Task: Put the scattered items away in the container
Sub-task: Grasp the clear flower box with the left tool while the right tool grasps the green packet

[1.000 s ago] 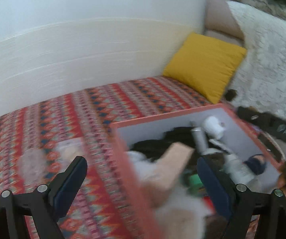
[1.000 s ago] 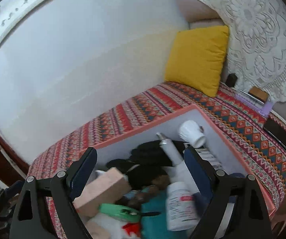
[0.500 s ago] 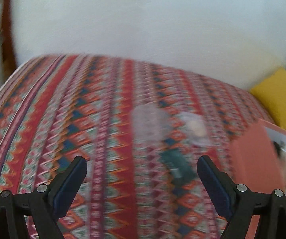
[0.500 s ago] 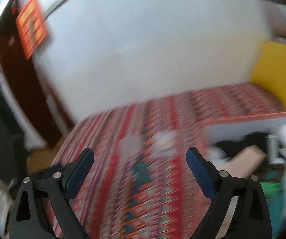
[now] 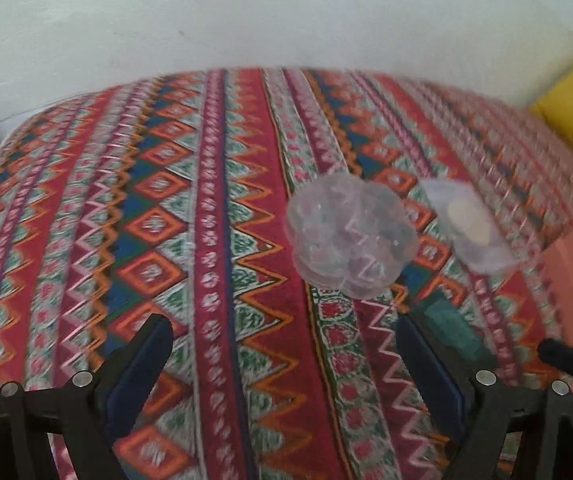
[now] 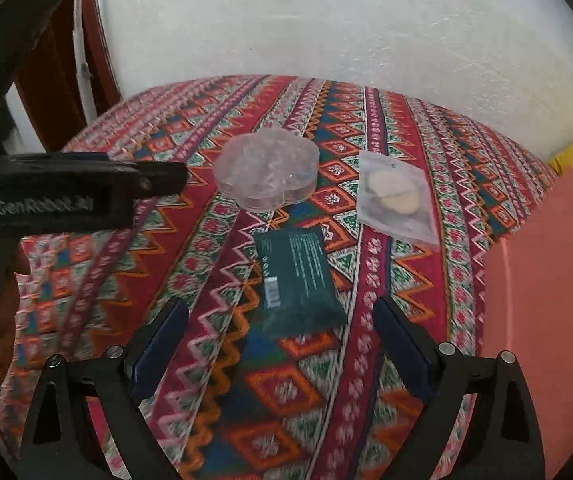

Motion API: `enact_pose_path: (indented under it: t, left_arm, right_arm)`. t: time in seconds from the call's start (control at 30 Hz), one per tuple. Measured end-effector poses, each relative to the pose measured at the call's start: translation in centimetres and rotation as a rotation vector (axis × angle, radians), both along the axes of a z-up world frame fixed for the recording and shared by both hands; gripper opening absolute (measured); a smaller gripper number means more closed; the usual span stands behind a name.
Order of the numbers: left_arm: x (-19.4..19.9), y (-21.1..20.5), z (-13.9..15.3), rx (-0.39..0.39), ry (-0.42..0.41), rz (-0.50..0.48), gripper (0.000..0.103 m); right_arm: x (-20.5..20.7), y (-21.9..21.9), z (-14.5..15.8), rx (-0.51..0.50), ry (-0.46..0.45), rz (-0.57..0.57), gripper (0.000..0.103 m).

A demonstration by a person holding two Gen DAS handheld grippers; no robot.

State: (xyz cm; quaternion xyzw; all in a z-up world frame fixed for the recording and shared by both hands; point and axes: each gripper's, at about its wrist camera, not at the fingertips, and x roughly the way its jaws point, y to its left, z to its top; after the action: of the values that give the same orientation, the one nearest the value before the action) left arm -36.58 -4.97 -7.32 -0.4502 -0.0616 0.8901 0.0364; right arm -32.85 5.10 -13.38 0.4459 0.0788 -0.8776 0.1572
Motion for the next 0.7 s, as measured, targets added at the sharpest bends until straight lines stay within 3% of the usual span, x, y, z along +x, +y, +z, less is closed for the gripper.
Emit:
enact_pose_path:
  t: [0.1, 0.17, 0.2, 0.4, 0.57, 0.7]
  left_arm:
    - [-1.9, 1.0, -1.5, -0.009, -0.022, -0.035, 0.094]
    - [-3.1, 1.6, -2.5, -0.014, -0.037, -0.058, 0.094]
    - [-3.7, 1.9, -3.0, -0.017, -0.045, -0.07, 0.094]
    - [-7.2, 4.4, -5.4, -0.046, -0.071, -0.119, 0.094]
    - [-9.7, 7.9, -5.9, -0.153, -0.027, -0.123, 0.1]
    - [-11.1, 8.5, -6.1, -0.147, 0.002, -0.084, 0.1]
  right_arm:
    - [-1.2, -0.4, -1.5, 0.019, -0.011, -0.002, 0.091]
    - [-1.8, -0.4, -2.3, 0.012, -0.026, -0.003, 0.068]
    - [-2.0, -0.3, -2.6, 0.006, -0.033, -0.008, 0.046]
    - [-1.9, 3.3, -1.1, -0.072, -0.077, -0.109, 0.042]
    - [-1.9, 5.8, -0.1, -0.137, -0.113, -0.171, 0.042]
    - [-2.1, 6.0, -0.4, -0.159, -0.134, -0.162, 0.042]
